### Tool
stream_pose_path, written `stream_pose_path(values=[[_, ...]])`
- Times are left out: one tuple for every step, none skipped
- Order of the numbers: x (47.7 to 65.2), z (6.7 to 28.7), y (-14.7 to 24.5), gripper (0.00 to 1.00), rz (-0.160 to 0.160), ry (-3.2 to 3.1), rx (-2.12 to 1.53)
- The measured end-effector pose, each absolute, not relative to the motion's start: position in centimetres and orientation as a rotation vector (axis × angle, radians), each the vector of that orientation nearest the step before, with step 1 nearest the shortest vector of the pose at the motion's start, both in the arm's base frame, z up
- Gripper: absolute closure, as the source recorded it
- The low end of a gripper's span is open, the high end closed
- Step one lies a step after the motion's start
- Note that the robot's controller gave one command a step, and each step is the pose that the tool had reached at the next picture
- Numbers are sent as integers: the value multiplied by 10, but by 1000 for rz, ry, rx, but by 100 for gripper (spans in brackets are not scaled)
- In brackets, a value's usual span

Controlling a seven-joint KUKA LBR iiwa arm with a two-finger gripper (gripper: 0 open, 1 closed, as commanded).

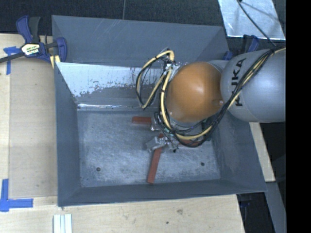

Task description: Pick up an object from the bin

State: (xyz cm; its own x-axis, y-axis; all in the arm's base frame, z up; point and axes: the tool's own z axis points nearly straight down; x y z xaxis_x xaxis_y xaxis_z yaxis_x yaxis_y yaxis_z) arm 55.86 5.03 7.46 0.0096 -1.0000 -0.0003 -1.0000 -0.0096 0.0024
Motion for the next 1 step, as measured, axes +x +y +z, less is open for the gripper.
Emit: stream_pose_path(values=[[558, 75, 50, 0, -4, -2210, 2230]])
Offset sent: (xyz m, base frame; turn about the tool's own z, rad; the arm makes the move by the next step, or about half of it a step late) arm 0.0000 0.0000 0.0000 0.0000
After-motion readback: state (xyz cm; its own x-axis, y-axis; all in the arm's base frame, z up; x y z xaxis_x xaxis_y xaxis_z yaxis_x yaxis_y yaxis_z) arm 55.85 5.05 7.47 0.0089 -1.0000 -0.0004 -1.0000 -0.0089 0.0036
